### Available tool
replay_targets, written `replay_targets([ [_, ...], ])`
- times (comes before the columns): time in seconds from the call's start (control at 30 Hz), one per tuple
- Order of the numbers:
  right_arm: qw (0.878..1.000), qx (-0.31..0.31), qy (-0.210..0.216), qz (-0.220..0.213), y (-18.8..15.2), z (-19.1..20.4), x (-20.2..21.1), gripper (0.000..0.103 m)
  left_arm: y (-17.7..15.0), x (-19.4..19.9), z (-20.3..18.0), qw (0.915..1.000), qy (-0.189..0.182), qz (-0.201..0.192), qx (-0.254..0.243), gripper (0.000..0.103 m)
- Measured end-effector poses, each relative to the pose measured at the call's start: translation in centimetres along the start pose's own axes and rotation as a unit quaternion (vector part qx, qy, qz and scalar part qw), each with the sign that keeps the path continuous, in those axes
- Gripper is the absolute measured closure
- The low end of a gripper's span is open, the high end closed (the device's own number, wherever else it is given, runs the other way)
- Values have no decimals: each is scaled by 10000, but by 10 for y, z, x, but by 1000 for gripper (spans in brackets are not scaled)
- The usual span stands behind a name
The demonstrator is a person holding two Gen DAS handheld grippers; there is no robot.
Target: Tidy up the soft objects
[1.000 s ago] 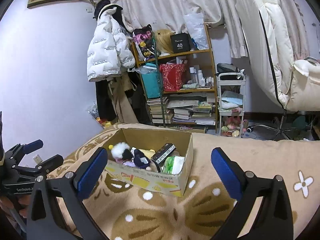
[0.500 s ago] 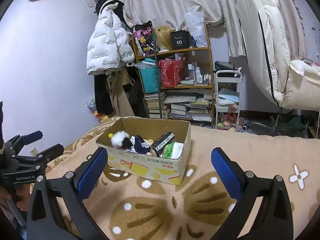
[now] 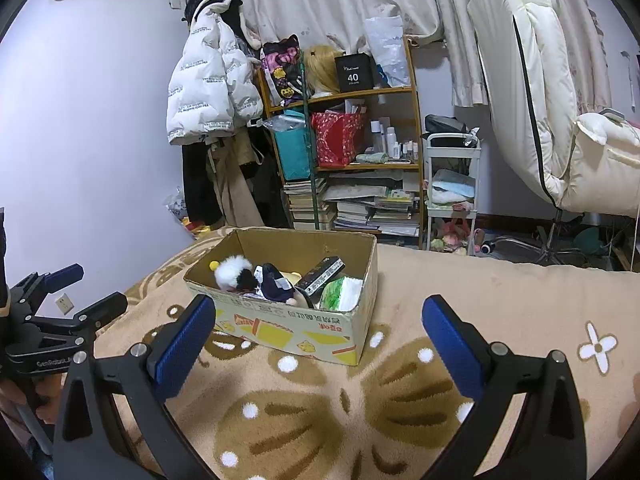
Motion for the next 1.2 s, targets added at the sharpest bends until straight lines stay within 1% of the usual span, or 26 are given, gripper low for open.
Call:
replay_targets([
  [0.17,10000,-7,-19,6,-1,-2,-2,0,-1,-1,1,9999,-73,38,79,2],
  [0.37,10000,6,-43,40,-4,-4,-5,0,-1,-1,2,9999,-64,32,76,2],
  [0.57,10000,0,-49,45,-6,-2,-5,0,-3,-4,1,9999,-87,117,62,2],
  [0.7,10000,11,-56,47,-8,-3,-6,0,-1,-2,0,10000,34,57,-5,2],
  [1.07,9999,5,-61,79,-11,-3,-7,0,0,-1,4,10000,-1,76,52,2],
  [1.2,10000,14,-62,72,-10,-3,-7,0,0,0,4,10000,-15,28,67,2],
])
Point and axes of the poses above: each gripper's, at about its wrist camera, not at the fingertips, and x roughly against the way its jaws point, z to its left, y to its top, the point moved 5 cm from there along -x, roughly the way its jaws point, and after that the axes turned 15 degrees about -x, right-handed, at the moved point
